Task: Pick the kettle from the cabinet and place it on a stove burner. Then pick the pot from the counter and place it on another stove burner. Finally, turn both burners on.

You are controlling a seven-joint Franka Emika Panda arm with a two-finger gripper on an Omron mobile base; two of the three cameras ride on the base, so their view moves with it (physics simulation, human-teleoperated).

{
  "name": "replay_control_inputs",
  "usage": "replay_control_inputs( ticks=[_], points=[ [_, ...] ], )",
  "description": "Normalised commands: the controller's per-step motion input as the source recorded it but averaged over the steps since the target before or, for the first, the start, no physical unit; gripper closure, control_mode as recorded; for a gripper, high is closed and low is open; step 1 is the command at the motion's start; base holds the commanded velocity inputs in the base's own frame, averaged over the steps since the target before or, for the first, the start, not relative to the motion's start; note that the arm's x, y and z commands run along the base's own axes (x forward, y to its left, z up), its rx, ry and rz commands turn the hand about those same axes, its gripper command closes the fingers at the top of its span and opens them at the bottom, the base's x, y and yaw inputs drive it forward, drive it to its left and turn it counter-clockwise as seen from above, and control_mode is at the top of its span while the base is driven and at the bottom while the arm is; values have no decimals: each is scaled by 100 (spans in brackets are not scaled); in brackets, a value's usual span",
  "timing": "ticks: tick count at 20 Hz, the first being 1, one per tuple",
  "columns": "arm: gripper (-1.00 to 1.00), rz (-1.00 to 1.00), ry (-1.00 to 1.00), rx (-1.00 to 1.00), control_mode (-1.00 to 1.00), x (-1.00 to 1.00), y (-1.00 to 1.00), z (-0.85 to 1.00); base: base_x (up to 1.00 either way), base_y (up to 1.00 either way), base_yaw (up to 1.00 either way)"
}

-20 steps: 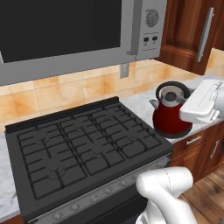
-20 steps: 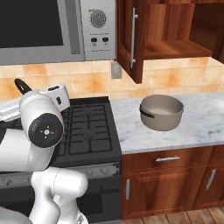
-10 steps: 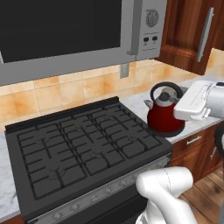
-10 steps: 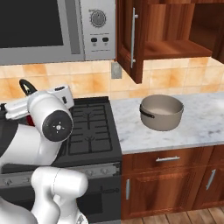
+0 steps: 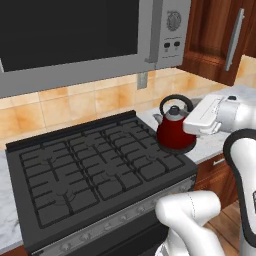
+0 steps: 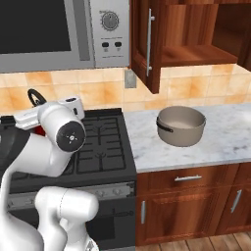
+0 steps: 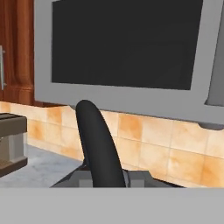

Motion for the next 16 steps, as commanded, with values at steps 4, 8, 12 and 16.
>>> replay_control_inputs(
  ticks=[4, 8, 12, 16],
  points=[
    [100, 0, -4, 4, -100, 44, 1, -31, 0, 0, 0],
    [100, 0, -2, 4, -100, 48, 0, -24, 0, 0, 0],
    [100, 0, 0, 4, -100, 48, 0, -13, 0, 0, 0],
    [100, 1, 0, 4, -100, 53, 0, -10, 0, 0, 0]
  ],
)
